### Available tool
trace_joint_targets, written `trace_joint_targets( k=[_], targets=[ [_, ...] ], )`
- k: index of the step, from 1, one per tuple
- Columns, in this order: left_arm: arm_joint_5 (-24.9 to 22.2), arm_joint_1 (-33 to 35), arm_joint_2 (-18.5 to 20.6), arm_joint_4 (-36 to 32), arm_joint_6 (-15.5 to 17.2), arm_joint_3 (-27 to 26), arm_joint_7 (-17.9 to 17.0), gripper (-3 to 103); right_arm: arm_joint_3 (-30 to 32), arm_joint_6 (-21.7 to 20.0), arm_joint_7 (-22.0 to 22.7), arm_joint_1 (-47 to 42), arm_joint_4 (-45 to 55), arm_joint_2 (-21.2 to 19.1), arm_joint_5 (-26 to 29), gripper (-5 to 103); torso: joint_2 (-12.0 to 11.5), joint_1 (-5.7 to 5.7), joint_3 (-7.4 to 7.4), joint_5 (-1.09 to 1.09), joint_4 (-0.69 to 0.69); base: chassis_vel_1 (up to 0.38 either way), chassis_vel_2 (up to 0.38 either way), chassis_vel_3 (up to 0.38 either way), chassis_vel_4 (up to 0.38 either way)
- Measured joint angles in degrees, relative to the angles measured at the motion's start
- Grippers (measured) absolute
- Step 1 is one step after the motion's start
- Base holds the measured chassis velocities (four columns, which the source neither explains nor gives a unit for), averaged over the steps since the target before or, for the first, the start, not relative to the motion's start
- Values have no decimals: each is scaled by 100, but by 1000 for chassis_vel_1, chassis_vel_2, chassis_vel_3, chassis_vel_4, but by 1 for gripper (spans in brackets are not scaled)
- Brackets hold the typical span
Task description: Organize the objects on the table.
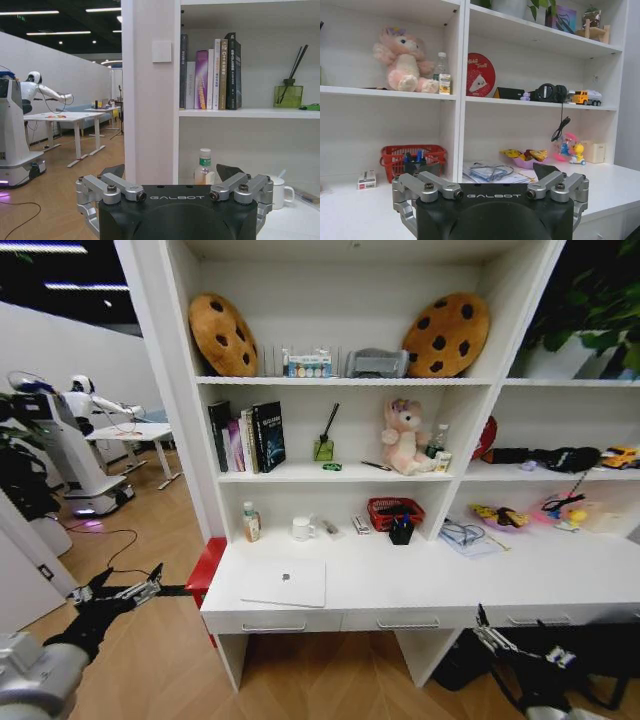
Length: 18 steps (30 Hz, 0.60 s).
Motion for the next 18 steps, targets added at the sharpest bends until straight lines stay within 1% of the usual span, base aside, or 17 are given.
trace_joint_targets(
  k=[1,2,3,4,5,8,11,13,18],
  targets=[
    [0,0,0,0,0,0,0,100,1,0,0,0,0,0,0,100,1,0,0,-2,0,-172,-187,171,239],
    [0,0,0,-1,0,1,3,100,1,0,2,0,-1,0,0,100,0,1,1,2,-3,-151,-187,113,140],
    [0,0,0,-1,0,1,3,100,1,0,2,0,-1,0,0,100,0,1,1,2,-3,-151,-187,113,140],
    [0,0,0,-1,0,1,3,100,1,0,1,0,-1,-1,0,100,0,1,1,3,1,-70,-119,113,36],
    [0,0,-1,-1,0,1,3,100,1,0,1,0,0,-1,0,100,0,1,1,1,1,-70,-49,107,36],
    [0,0,0,-1,0,1,3,100,0,0,1,0,0,-1,0,100,-2,7,2,-1,-2,-28,-19,43,-10],
    [0,0,0,-1,0,1,3,100,-1,0,0,0,0,0,0,100,-2,7,2,-5,-2,7,53,-39,-57],
    [0,0,0,0,0,0,1,100,-2,0,-1,1,0,0,0,100,-3,8,2,-6,1,106,-1,-112,-6],
    [0,0,0,0,0,0,1,100,-2,0,-1,0,0,0,0,100,-2,4,0,-4,-1,159,-51,-157,68]
  ],
)
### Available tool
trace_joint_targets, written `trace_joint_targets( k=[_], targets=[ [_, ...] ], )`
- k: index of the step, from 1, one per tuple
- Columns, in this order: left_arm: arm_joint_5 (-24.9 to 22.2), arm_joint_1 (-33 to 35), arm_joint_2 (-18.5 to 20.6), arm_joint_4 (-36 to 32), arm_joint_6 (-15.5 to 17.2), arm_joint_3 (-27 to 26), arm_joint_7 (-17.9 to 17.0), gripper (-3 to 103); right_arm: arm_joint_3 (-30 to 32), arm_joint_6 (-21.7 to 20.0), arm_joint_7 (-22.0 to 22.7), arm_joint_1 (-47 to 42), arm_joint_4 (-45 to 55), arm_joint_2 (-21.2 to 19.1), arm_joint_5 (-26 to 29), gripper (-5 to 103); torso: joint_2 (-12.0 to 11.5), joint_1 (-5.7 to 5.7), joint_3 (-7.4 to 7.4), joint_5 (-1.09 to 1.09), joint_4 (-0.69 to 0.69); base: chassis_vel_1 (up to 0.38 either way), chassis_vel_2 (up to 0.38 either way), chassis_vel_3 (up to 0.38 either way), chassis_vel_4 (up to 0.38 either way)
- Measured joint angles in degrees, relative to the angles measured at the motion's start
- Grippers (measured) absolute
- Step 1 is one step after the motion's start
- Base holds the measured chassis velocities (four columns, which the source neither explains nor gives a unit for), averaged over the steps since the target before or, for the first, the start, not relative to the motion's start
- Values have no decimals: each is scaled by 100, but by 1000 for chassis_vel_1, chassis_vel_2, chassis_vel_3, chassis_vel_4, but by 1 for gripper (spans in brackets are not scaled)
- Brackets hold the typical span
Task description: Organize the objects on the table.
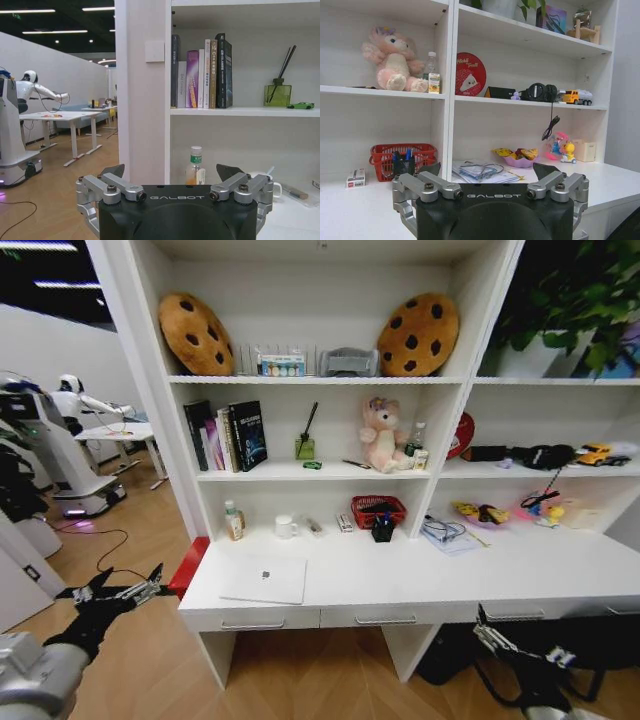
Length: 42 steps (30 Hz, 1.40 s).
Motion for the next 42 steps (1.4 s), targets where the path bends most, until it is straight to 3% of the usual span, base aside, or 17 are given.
trace_joint_targets(
  k=[27,29,33,38,40,42],
  targets=[
    [0,0,-1,0,0,0,-1,100,1,0,0,-1,0,1,0,100,4,-6,-2,5,0,291,-281,-285,289],
    [0,1,0,1,0,0,-5,100,1,0,0,-1,0,1,0,100,4,-7,-3,-5,1,141,-50,-168,222],
    [0,1,0,0,0,0,-5,100,2,0,1,-3,0,1,0,100,6,-8,-3,4,-5,31,-27,-67,139],
    [0,-1,-1,0,0,0,-1,100,2,0,1,3,0,-2,0,100,-4,7,5,6,2,-70,26,36,-48],
    [0,-1,0,1,0,0,-1,100,1,0,1,3,0,-1,0,100,-4,8,3,-3,1,-91,31,88,-104],
    [0,-1,0,0,0,0,-1,100,1,0,0,3,0,-1,0,100,-3,4,2,4,1,2,34,63,1]
  ],
)
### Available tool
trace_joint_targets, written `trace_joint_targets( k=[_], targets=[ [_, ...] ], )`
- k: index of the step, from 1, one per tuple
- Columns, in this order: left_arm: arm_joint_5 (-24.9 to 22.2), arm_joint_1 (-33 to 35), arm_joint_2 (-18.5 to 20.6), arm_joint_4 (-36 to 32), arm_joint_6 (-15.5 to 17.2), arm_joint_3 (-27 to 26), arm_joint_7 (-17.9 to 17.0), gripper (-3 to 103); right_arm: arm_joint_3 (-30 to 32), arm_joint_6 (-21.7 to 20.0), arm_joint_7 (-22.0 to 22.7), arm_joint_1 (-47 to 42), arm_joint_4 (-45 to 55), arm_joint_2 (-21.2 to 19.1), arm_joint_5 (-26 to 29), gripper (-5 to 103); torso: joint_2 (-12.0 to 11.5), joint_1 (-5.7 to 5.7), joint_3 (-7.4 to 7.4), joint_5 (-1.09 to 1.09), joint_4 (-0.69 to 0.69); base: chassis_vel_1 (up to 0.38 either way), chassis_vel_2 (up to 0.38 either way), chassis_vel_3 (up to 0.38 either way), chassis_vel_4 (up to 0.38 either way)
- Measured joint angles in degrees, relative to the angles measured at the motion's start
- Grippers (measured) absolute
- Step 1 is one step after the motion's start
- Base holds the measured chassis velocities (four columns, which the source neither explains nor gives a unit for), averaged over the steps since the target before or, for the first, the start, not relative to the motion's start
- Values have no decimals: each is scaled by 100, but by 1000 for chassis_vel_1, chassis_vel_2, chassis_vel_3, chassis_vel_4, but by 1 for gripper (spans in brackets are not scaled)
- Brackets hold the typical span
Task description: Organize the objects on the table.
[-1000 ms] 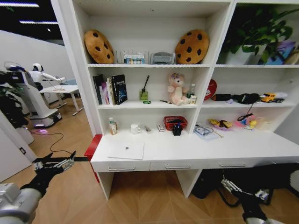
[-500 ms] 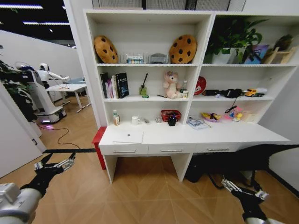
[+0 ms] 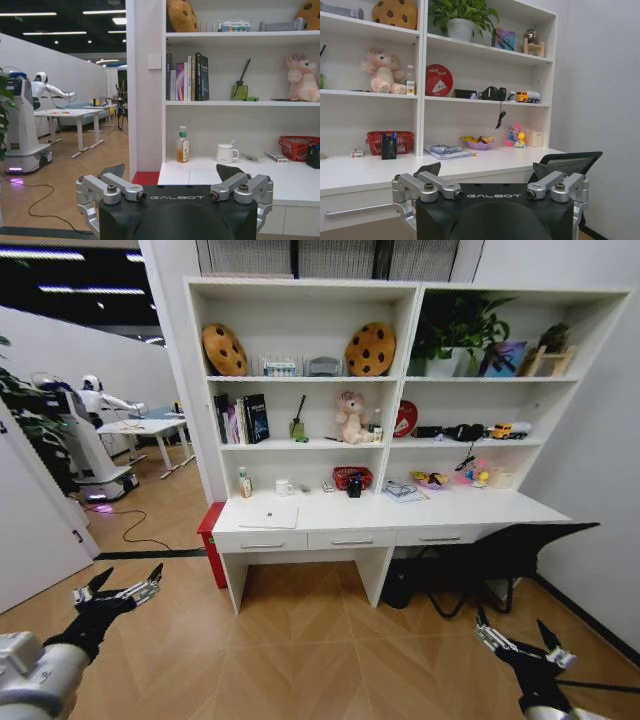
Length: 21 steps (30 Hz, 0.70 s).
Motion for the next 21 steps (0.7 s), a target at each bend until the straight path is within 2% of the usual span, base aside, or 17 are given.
trace_joint_targets(
  k=[4,21],
  targets=[
    [0,1,0,1,0,0,0,100,0,0,0,-2,0,0,0,100,4,-6,-3,-5,-1,0,0,0,0],
    [0,1,0,0,0,0,0,100,0,0,0,-3,0,1,0,100,4,-5,-2,-3,0,0,0,0,0]
  ],
)
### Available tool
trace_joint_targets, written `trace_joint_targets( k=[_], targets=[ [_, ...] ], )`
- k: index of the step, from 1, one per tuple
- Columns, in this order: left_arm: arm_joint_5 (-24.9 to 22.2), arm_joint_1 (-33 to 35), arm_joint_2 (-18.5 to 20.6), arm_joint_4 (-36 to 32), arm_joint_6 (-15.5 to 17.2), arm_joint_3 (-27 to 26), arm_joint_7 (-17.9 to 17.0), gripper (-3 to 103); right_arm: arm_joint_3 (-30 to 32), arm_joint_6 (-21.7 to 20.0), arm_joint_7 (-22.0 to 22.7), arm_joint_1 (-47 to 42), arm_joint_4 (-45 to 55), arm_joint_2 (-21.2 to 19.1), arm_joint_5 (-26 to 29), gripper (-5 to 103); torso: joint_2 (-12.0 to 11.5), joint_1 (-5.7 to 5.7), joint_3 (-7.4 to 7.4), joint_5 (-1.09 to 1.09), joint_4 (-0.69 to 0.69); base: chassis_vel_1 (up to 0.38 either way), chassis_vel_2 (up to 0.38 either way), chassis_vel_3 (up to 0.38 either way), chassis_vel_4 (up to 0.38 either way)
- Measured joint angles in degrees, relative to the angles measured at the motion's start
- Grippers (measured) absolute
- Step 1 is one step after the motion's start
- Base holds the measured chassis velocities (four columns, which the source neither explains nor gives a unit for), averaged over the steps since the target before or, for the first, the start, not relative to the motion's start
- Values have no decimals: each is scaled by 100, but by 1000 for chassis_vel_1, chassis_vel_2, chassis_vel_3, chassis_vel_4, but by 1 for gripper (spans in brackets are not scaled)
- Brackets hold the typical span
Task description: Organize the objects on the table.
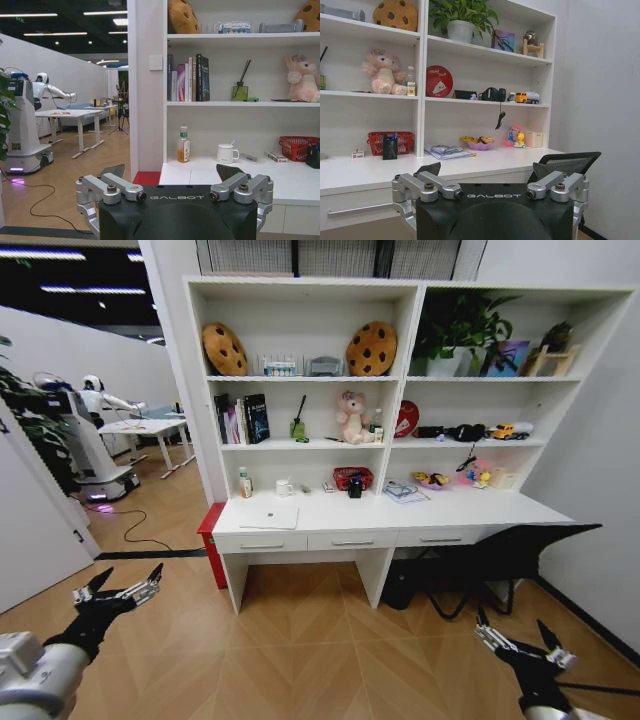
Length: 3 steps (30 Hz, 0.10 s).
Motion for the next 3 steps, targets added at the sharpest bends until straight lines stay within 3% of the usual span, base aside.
trace_joint_targets(
  k=[3],
  targets=[
    [0,0,0,0,0,0,0,100,0,0,0,0,0,0,0,100,0,0,0,0,0,0,0,0,0]
  ],
)
